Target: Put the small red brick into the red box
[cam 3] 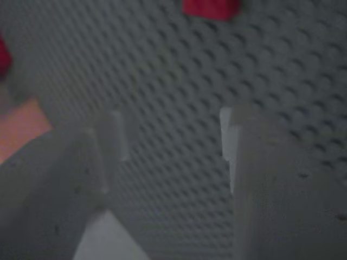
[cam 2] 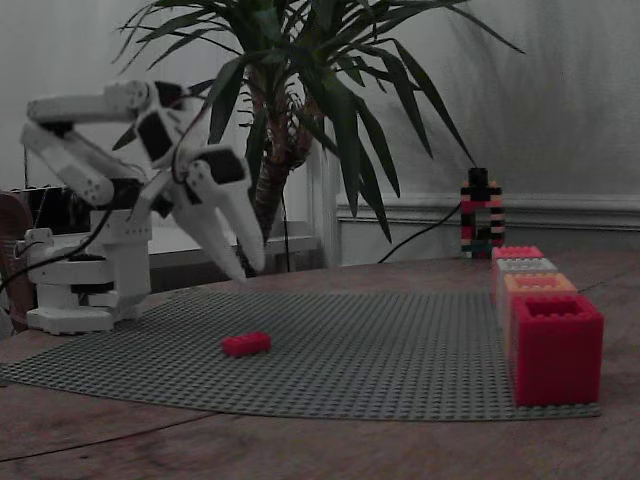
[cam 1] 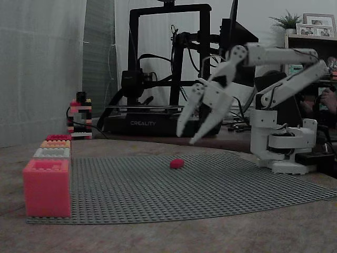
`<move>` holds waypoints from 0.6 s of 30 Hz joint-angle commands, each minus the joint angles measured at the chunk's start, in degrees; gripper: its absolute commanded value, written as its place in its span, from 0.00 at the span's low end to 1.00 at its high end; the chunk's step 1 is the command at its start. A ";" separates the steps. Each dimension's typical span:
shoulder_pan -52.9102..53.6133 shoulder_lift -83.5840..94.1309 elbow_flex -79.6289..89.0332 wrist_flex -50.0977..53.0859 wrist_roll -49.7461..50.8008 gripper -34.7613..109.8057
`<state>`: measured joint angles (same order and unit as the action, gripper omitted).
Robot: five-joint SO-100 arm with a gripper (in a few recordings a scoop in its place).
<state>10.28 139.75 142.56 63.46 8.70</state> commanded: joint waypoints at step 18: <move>6.86 -38.94 -29.79 12.66 -1.93 0.42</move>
<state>15.73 102.74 117.33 74.62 7.12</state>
